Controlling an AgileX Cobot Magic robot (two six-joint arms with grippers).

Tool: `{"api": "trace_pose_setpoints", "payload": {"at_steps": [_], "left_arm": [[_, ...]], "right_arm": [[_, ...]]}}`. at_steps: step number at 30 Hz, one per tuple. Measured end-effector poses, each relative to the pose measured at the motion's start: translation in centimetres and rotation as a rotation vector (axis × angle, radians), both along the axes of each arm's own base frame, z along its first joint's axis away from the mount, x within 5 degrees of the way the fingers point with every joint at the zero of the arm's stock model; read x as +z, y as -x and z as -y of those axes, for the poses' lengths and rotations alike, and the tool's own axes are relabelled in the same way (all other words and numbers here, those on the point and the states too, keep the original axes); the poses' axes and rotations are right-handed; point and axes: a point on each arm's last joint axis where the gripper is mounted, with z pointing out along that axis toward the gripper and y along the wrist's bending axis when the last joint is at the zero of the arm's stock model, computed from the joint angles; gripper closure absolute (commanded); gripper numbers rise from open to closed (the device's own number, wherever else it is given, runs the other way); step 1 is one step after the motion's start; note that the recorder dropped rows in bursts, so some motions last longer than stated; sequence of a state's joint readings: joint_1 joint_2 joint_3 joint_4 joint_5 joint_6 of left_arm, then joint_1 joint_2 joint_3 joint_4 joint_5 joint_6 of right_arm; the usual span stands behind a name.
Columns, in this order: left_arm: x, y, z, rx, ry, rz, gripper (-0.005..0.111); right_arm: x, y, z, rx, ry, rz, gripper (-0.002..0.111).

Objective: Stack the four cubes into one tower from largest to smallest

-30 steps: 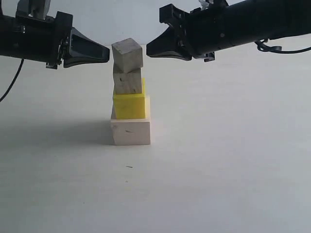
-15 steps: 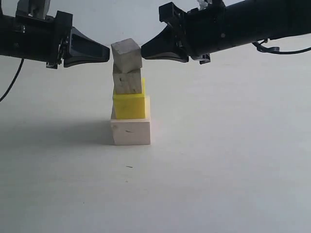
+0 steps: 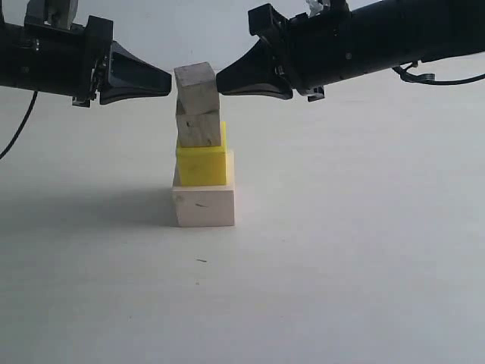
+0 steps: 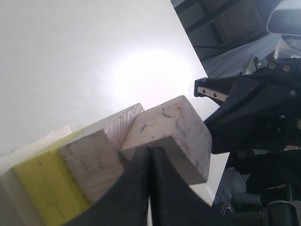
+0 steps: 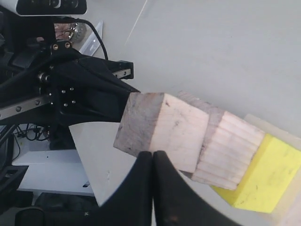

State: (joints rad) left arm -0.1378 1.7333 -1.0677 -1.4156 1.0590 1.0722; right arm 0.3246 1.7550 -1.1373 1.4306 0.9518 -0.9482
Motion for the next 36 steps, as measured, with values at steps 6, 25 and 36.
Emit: {"api": "trace_pose_setpoints", "payload": {"at_steps": [6, 25, 36], "left_arm": [[0.07, -0.04, 0.02, 0.004, 0.008, 0.003, 0.107], [0.07, -0.04, 0.02, 0.004, 0.008, 0.004, 0.107], [0.07, -0.04, 0.02, 0.003, 0.007, 0.006, 0.107]], "right_arm": [[0.04, 0.11, -0.04, 0.012, -0.006, -0.004, 0.108], [-0.22, -0.59, 0.23, -0.062, 0.032, 0.024, 0.108], [-0.44, -0.76, 0.27, -0.074, 0.042, 0.025, 0.108]]}}
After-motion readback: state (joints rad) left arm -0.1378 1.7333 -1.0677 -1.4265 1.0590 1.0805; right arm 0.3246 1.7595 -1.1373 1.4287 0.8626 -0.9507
